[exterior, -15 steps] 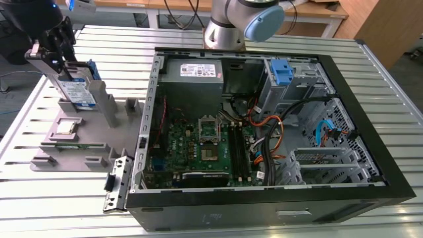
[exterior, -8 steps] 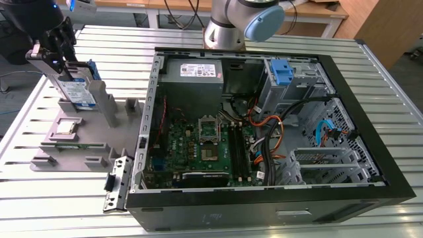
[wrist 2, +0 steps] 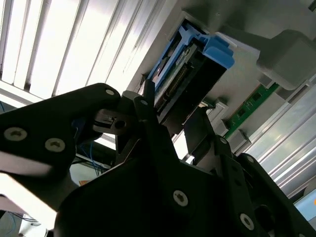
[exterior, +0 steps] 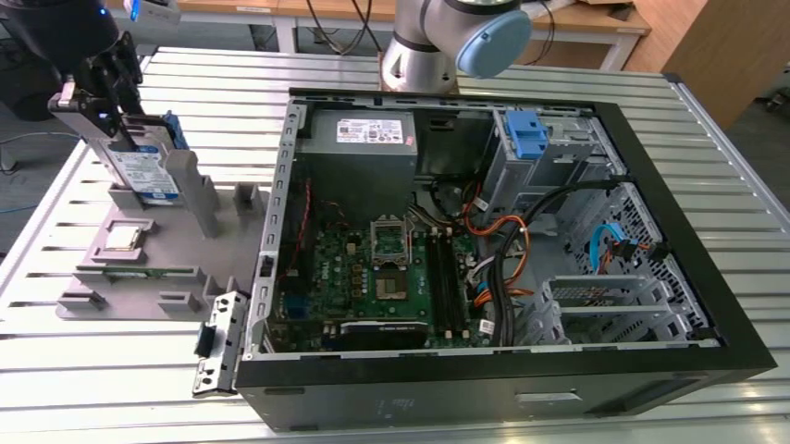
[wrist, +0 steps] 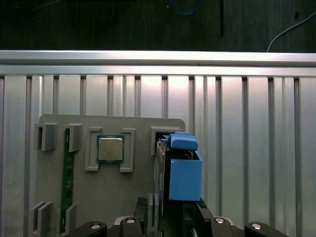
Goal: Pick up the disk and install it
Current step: 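Pick up the disk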
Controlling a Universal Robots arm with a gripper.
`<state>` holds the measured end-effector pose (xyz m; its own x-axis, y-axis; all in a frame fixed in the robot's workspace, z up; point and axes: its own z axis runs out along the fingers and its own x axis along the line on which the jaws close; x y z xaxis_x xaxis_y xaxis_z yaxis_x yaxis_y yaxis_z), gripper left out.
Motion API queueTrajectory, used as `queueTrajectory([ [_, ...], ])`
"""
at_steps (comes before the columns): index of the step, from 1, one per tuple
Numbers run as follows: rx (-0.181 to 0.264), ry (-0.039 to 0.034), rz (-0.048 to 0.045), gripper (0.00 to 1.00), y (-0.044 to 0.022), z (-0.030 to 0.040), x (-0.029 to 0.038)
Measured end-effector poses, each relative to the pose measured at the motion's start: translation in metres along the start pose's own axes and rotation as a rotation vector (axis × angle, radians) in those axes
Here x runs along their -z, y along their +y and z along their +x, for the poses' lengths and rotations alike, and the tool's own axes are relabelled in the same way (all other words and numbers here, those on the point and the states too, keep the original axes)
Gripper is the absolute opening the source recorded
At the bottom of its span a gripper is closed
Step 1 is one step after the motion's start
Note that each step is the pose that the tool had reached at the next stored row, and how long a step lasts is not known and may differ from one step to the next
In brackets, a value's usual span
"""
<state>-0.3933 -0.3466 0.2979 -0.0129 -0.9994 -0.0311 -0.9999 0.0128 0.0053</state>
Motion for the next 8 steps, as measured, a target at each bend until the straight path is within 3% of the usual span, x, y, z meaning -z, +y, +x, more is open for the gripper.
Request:
queueTrajectory([
  [1, 0.000, 0.0000, 0.0000, 0.45, 0.0000, 0.0000, 0.0000],
  [3, 0.000, 0.0000, 0.0000, 0.45, 0.0000, 0.0000, 0.0000],
  [4, 0.000, 0.0000, 0.0000, 0.39, 0.0000, 0.0000, -0.0001],
  [8, 0.000, 0.0000, 0.0000, 0.35, 0.0000, 0.0000, -0.0001],
])
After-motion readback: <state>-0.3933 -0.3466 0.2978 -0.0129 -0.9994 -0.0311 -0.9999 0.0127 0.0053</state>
